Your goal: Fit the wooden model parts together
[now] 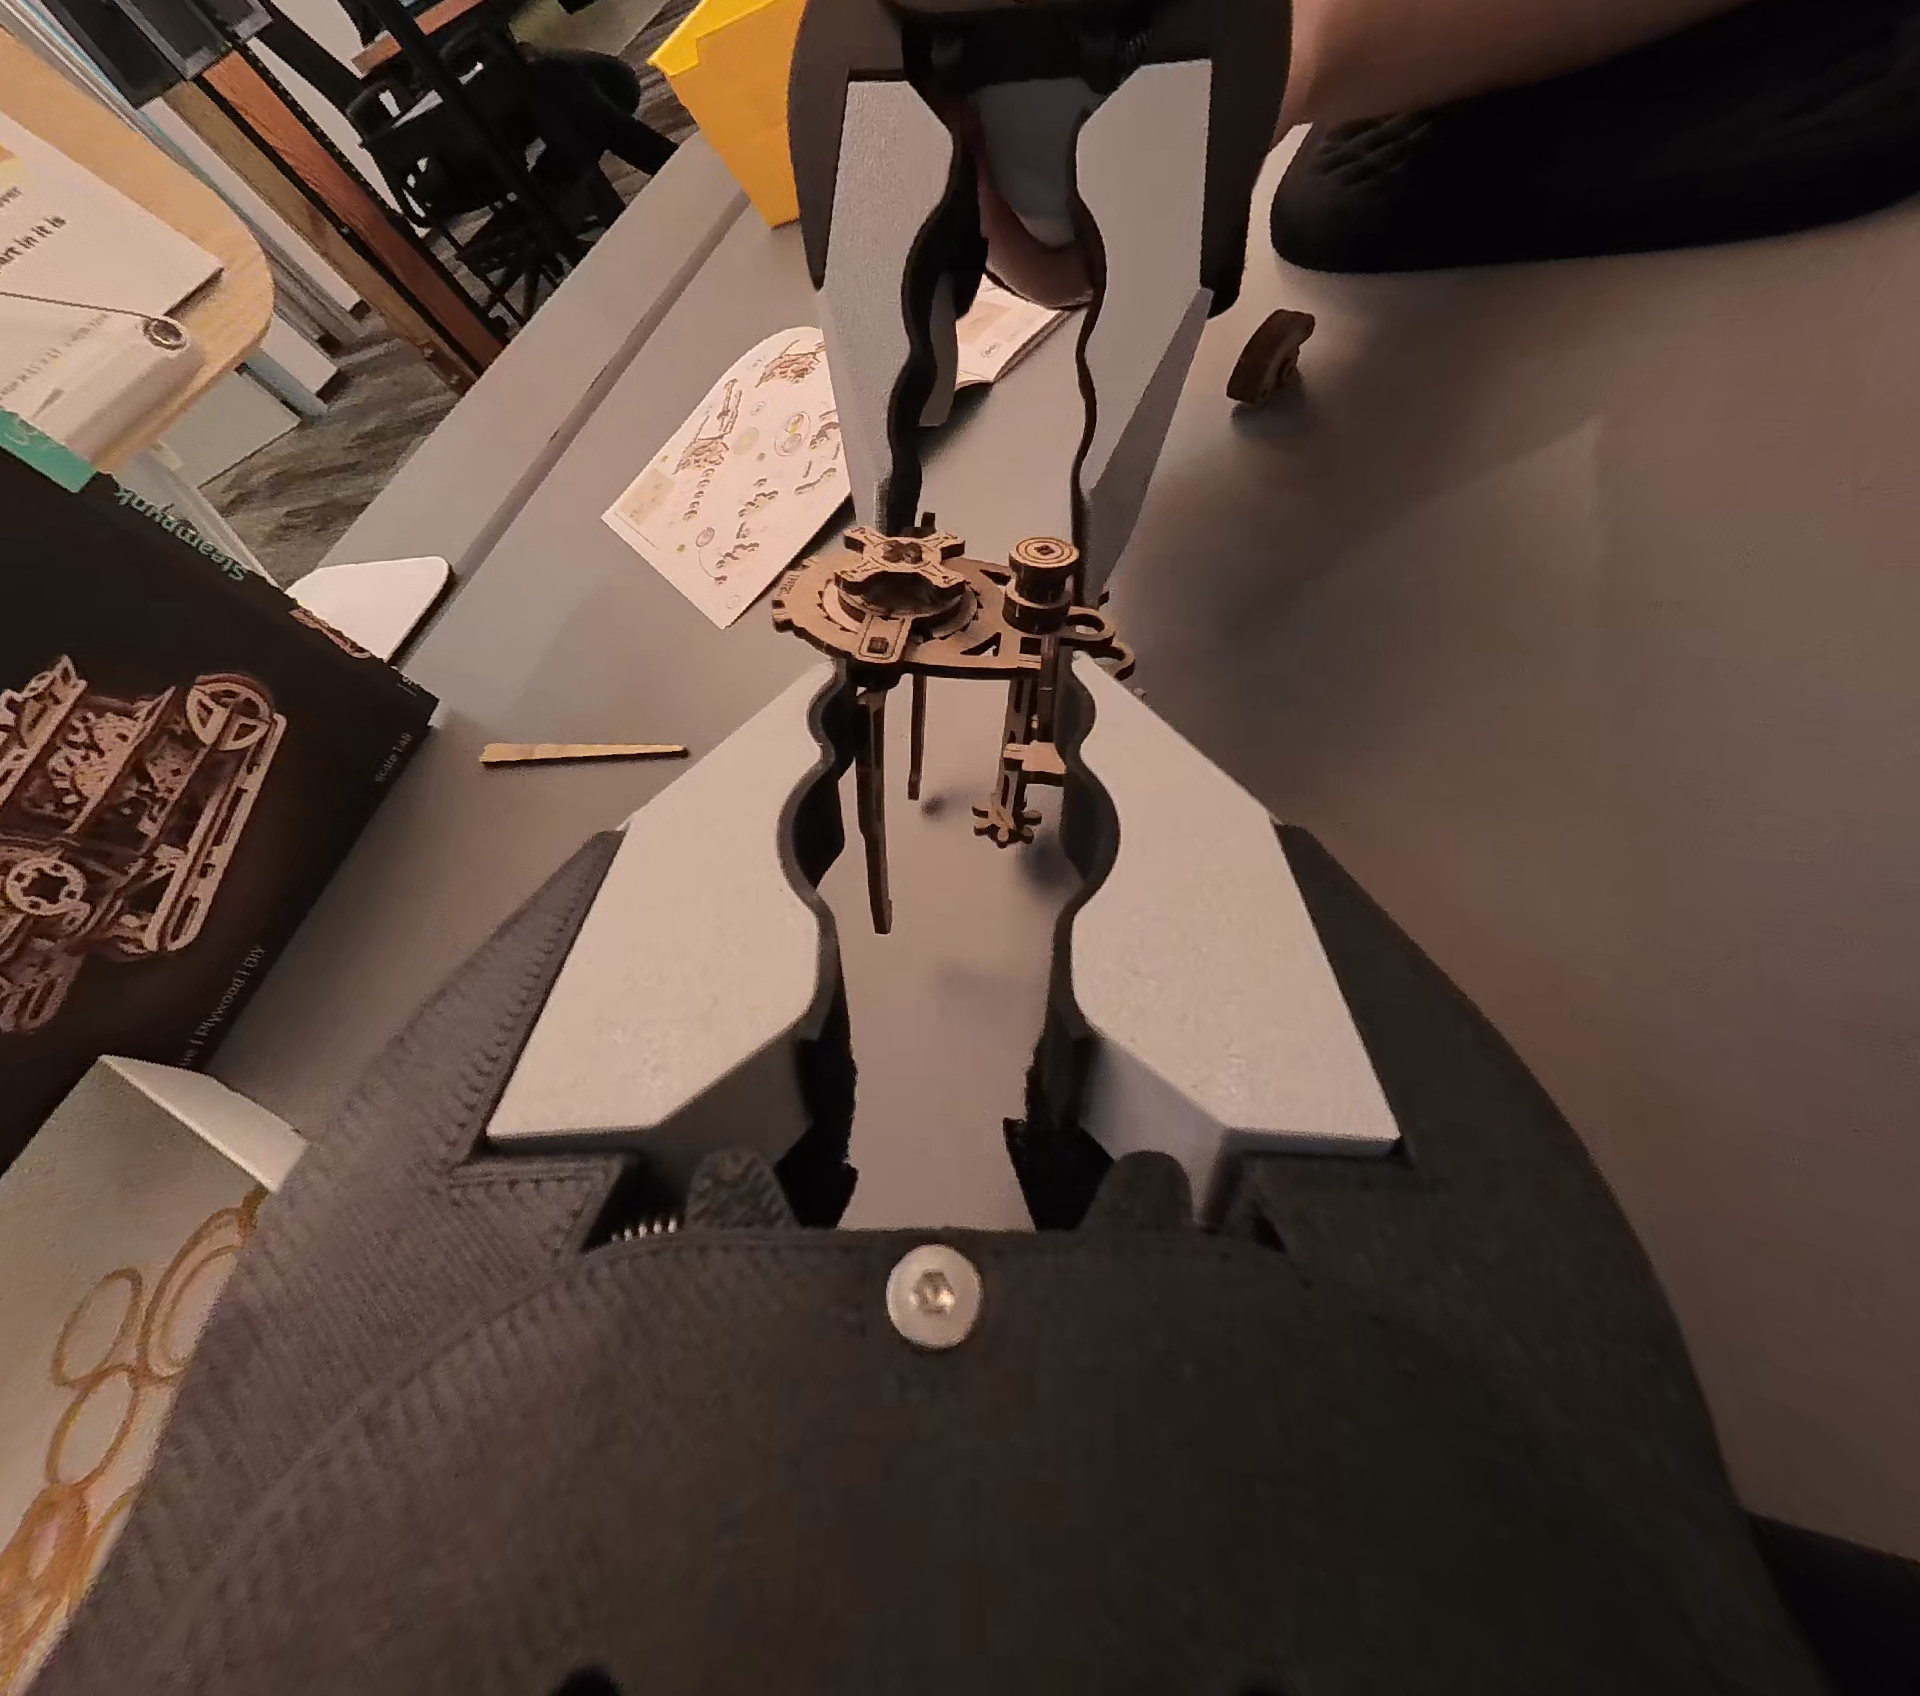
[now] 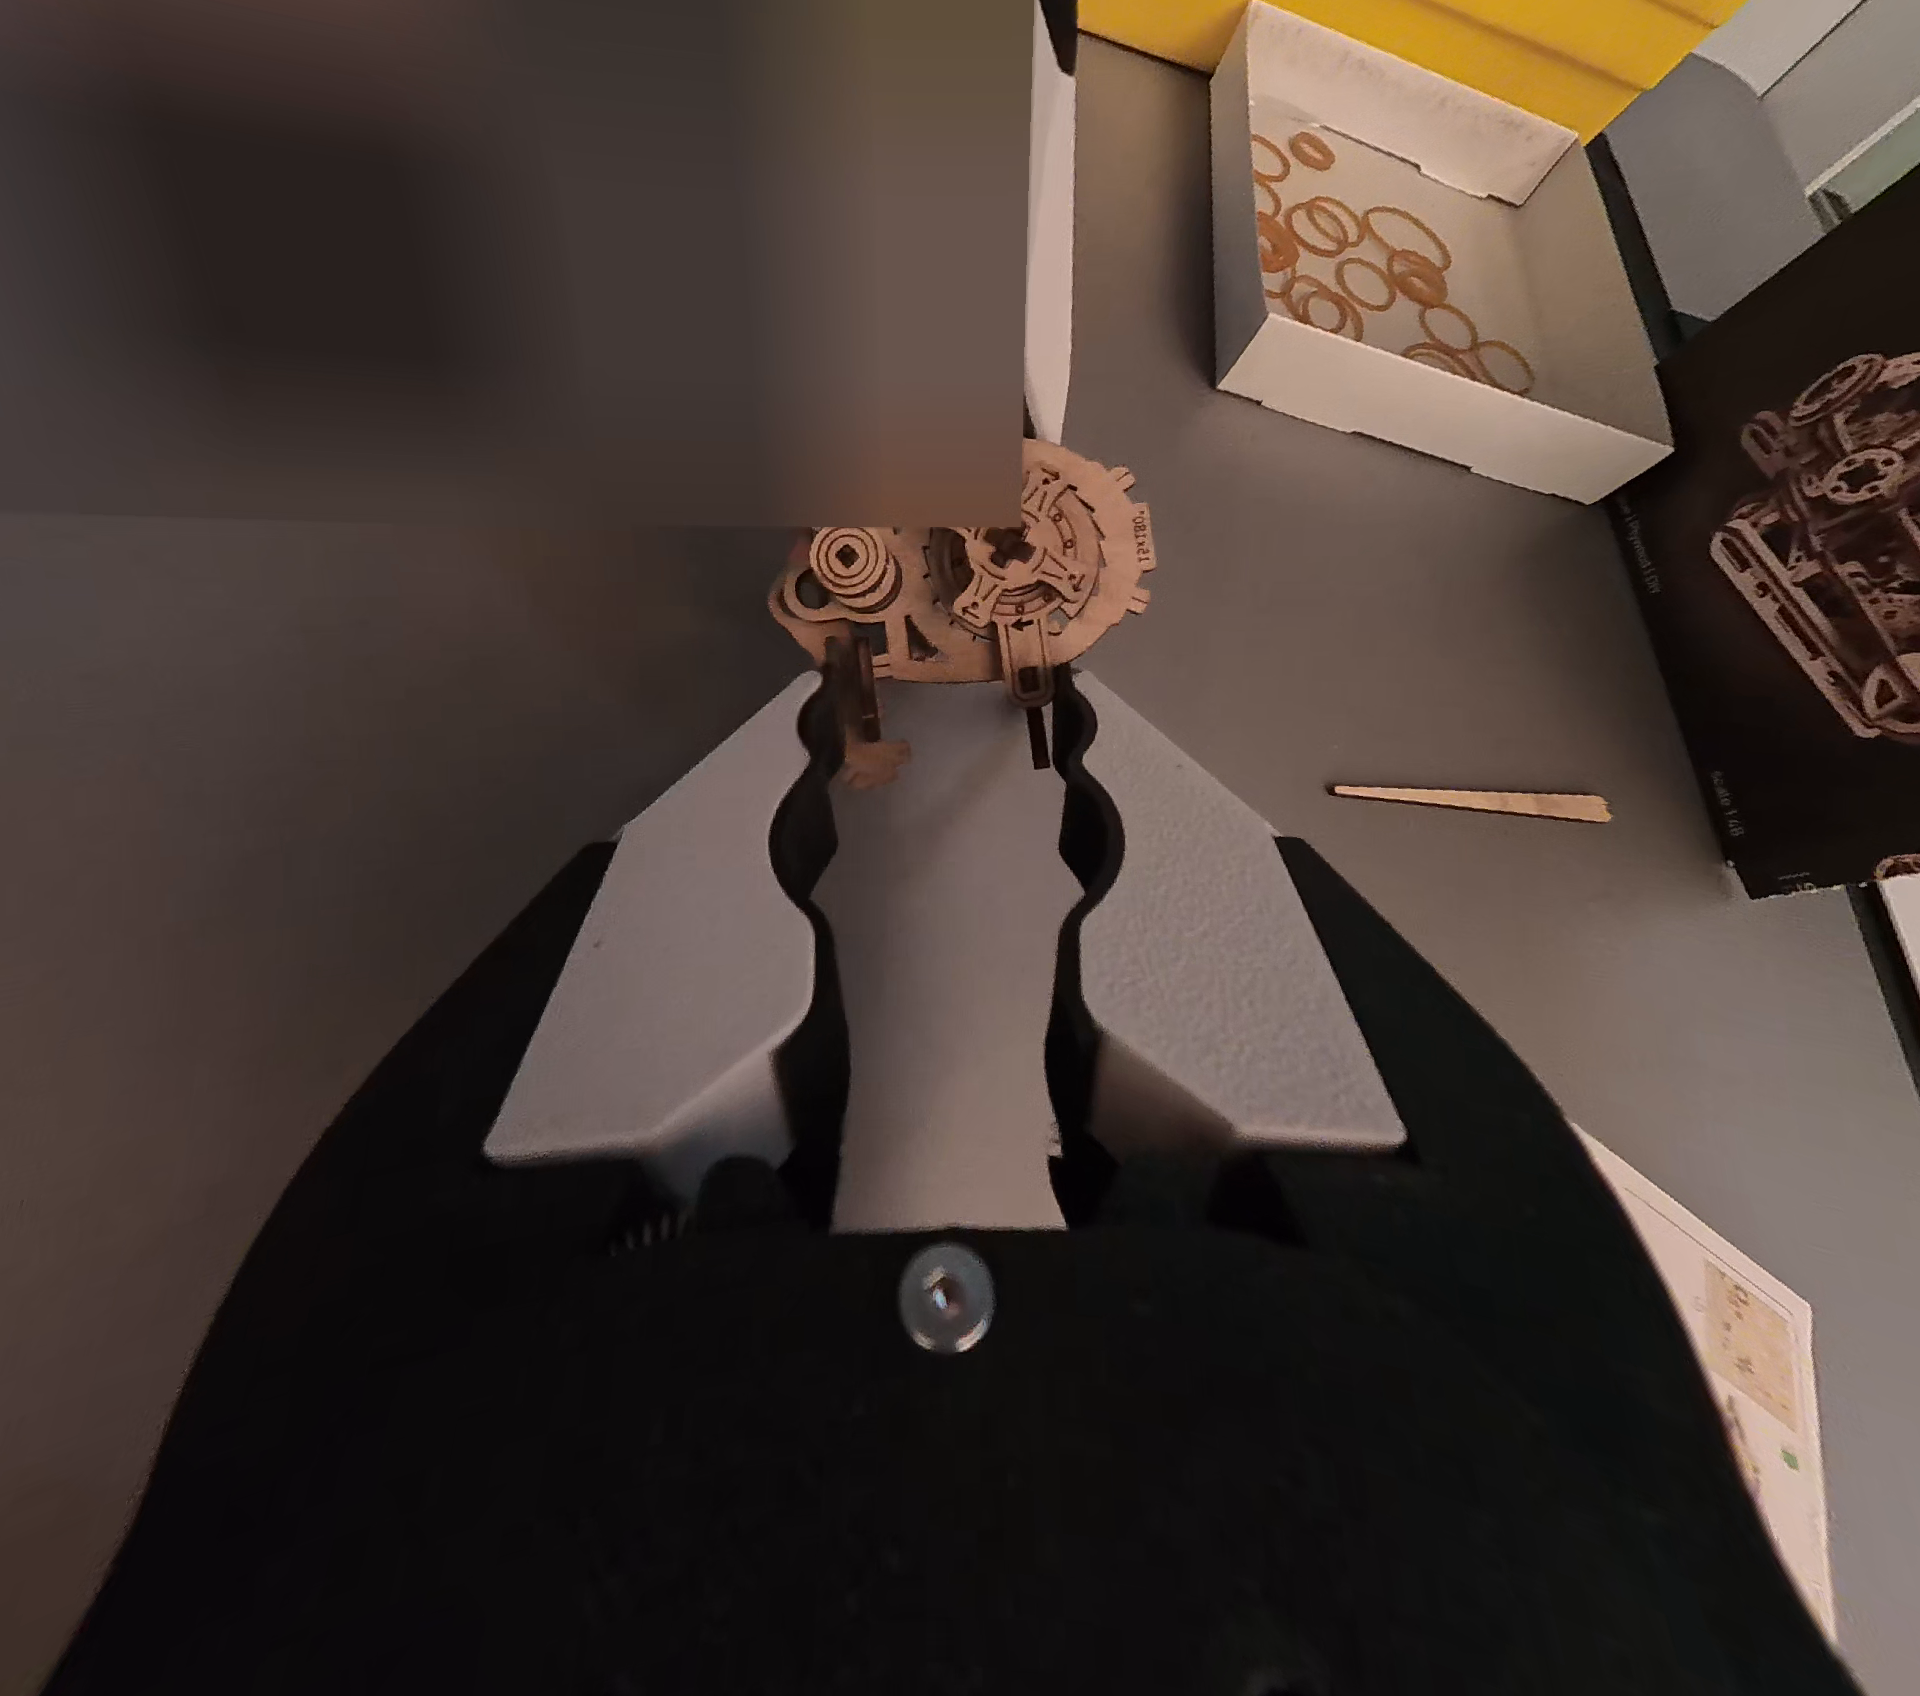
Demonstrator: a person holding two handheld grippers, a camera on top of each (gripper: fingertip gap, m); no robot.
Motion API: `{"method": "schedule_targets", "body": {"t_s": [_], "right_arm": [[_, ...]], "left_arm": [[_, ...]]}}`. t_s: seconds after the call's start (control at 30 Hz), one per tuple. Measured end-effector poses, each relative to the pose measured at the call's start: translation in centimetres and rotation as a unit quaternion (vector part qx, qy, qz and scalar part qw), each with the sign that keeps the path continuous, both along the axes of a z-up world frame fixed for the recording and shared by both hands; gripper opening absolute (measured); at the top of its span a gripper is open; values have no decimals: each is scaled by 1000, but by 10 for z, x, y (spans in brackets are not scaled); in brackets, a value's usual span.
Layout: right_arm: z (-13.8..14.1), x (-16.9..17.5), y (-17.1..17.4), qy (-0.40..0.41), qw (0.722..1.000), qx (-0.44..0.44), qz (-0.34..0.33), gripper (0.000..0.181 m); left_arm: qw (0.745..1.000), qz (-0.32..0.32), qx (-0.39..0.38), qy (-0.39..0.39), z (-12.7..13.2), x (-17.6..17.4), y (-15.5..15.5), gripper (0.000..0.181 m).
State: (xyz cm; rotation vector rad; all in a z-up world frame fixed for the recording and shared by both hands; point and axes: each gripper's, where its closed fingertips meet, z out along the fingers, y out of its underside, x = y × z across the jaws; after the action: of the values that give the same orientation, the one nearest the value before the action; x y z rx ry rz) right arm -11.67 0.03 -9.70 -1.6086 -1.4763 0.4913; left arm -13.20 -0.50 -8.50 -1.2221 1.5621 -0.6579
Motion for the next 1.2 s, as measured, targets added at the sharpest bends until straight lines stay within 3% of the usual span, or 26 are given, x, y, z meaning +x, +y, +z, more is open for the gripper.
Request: {"method": "schedule_targets", "body": {"t_s": [0.2,0.63,1.03,1.2], "right_arm": [[8,0,3,23,1000,-3,-14,37],[5,4,-2,-10,1000,4,-28,36],[15,2,-1,24,999,3,-24,36],[5,1,0,-5,1000,9,-22,37]], "left_arm": [[1000,5,-27,-15,6,0,2,36],[999,-4,-38,-13,4,3,-3,36],[999,1,-34,-36,13,2,-1,36],[999,1,-34,-14,5,2,-2,36]]}}
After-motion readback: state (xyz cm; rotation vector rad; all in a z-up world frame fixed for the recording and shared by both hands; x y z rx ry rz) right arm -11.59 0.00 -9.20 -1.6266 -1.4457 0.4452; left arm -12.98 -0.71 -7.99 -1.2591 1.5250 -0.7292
